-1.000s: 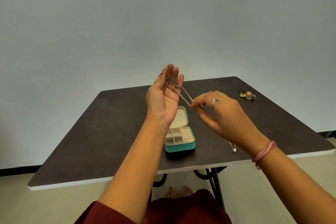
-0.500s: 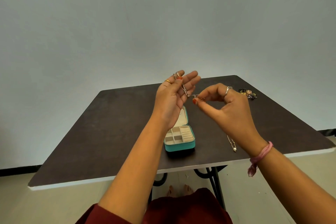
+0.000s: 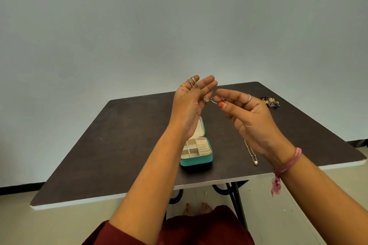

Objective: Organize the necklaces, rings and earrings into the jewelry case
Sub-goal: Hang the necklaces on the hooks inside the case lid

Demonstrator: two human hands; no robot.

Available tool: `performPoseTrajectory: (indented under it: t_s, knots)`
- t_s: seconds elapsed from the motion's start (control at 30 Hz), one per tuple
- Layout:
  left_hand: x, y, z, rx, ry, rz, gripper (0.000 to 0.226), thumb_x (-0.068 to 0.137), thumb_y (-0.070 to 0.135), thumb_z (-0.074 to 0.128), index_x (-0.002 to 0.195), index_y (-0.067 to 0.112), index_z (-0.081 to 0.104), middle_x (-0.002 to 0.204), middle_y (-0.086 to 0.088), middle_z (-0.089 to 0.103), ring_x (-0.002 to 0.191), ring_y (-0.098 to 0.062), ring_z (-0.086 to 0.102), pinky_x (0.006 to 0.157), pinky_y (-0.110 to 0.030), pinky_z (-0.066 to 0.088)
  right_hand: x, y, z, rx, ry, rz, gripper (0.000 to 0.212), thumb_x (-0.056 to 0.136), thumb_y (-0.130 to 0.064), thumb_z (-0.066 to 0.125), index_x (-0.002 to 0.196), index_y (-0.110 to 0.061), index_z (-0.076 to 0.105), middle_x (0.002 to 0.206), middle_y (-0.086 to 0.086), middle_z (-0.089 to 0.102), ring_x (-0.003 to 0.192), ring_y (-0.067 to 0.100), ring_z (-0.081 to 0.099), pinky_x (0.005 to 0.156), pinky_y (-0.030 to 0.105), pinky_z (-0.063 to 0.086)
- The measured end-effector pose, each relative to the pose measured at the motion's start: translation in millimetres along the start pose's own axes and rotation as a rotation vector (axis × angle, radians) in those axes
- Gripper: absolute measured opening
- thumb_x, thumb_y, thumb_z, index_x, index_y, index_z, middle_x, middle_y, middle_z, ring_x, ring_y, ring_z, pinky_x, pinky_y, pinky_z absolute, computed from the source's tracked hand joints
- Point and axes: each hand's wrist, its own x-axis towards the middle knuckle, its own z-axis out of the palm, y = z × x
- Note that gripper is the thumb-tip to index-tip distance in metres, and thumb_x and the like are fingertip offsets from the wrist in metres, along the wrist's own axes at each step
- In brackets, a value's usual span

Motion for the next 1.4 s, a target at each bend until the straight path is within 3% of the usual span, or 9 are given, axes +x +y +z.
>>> performPoseTrajectory:
  t_s: [0.33, 0.43, 0.53, 0.77, 0.9, 1.03, 1.17, 1.27, 1.4]
  knots:
    - [2.5, -13.4, -6.3, 0.231, -0.099, 0.048, 0.06, 0.089, -0.019, 0.04, 0.142, 0.009, 0.029, 0.124, -0.007, 0.061, 0.12, -0.021, 0.057, 0.103, -0.037, 0.045, 1.0, 6.6, -1.8, -0.01, 0.067, 0.072, 0.035, 0.089, 0.011, 0.049, 0.096, -0.016, 0.071, 0.088, -0.001, 0.074, 0.085, 0.01, 0.068, 0.084, 0.026, 0.054]
    - [0.6, -15.3, -11.0, 0.341, -0.187, 0.014, 0.063, 0.088, -0.018, 0.045, 0.142, 0.009, 0.028, 0.122, -0.004, 0.062, 0.113, -0.014, 0.061, 0.094, -0.028, 0.051, 1.8, 6.6, -2.5, -0.115, 0.034, 0.05, 0.037, 0.086, 0.009, 0.049, 0.099, -0.017, 0.071, 0.096, 0.002, 0.073, 0.086, 0.008, 0.064, 0.081, 0.026, 0.053]
    - [-1.6, -15.1, -17.4, 0.514, -0.284, -0.059, 0.061, 0.088, -0.016, 0.051, 0.141, 0.006, 0.033, 0.114, -0.004, 0.063, 0.1, -0.01, 0.064, 0.088, -0.023, 0.053, 2.7, 4.3, -6.1, -0.274, -0.018, 0.027, 0.039, 0.076, -0.002, 0.047, 0.108, -0.011, 0.068, 0.102, 0.017, 0.069, 0.086, 0.013, 0.061, 0.069, 0.019, 0.05]
    - [-5.4, -1.3, -24.4, 0.769, -0.393, -0.12, 0.034, 0.081, -0.015, 0.062, 0.106, 0.008, 0.056, 0.099, -0.01, 0.066, 0.092, -0.016, 0.065, 0.082, -0.023, 0.056, 2.6, 0.0, -9.5, -0.353, -0.131, -0.002, 0.03, 0.083, 0.006, 0.052, 0.106, -0.007, 0.065, 0.08, 0.001, 0.068, 0.075, 0.003, 0.064, 0.063, 0.016, 0.05]
    - [-4.7, 5.4, -34.7, 0.659, -0.381, -0.205, 0.03, 0.079, -0.021, 0.054, 0.096, 0.003, 0.057, 0.082, -0.005, 0.067, 0.075, -0.011, 0.067, 0.069, -0.021, 0.055, 2.1, -3.6, -8.6, -0.392, -0.165, 0.012, 0.03, 0.086, 0.012, 0.053, 0.102, -0.01, 0.065, 0.079, 0.002, 0.071, 0.074, 0.007, 0.066, 0.066, 0.016, 0.051]
    - [-4.4, 12.4, -44.8, 0.601, -0.486, -0.389, 0.034, 0.081, -0.025, 0.041, 0.098, -0.001, 0.058, 0.081, -0.008, 0.068, 0.075, -0.012, 0.068, 0.073, -0.022, 0.055, 1.0, -5.0, -9.5, -0.407, -0.213, 0.084, 0.03, 0.086, 0.009, 0.055, 0.108, -0.011, 0.061, 0.078, 0.005, 0.072, 0.073, 0.011, 0.068, 0.07, 0.02, 0.053]
    - [-2.1, 17.4, -53.7, 0.74, -0.567, -0.493, 0.026, 0.081, -0.016, 0.048, 0.103, -0.008, 0.06, 0.085, -0.008, 0.068, 0.081, -0.013, 0.064, 0.077, -0.024, 0.055, 1.7, -0.6, -7.3, -0.485, -0.241, 0.083, 0.029, 0.084, 0.004, 0.063, 0.106, -0.016, 0.06, 0.082, 0.004, 0.074, 0.077, 0.013, 0.07, 0.072, 0.023, 0.055]
    - [-3.4, 15.2, -56.3, 0.774, -0.58, -0.455, 0.038, 0.071, -0.007, 0.05, 0.107, -0.019, 0.054, 0.093, -0.019, 0.056, 0.086, -0.021, 0.055, 0.079, -0.024, 0.055, 3.4, -0.4, -9.7, -0.527, -0.213, 0.068, 0.029, 0.081, -0.002, 0.07, 0.103, -0.018, 0.062, 0.086, 0.004, 0.074, 0.076, 0.014, 0.07, 0.075, 0.028, 0.058]
    - [-8.6, 8.9, -61.8, 0.599, -0.59, -0.367, 0.028, 0.072, -0.012, 0.051, 0.099, -0.006, 0.057, 0.084, -0.01, 0.059, 0.081, -0.015, 0.057, 0.082, -0.025, 0.054, 5.2, 2.5, -10.0, -0.512, -0.129, 0.033, 0.022, 0.079, -0.004, 0.072, 0.091, -0.021, 0.065, 0.085, 0.0, 0.072, 0.071, 0.012, 0.067, 0.073, 0.034, 0.055]
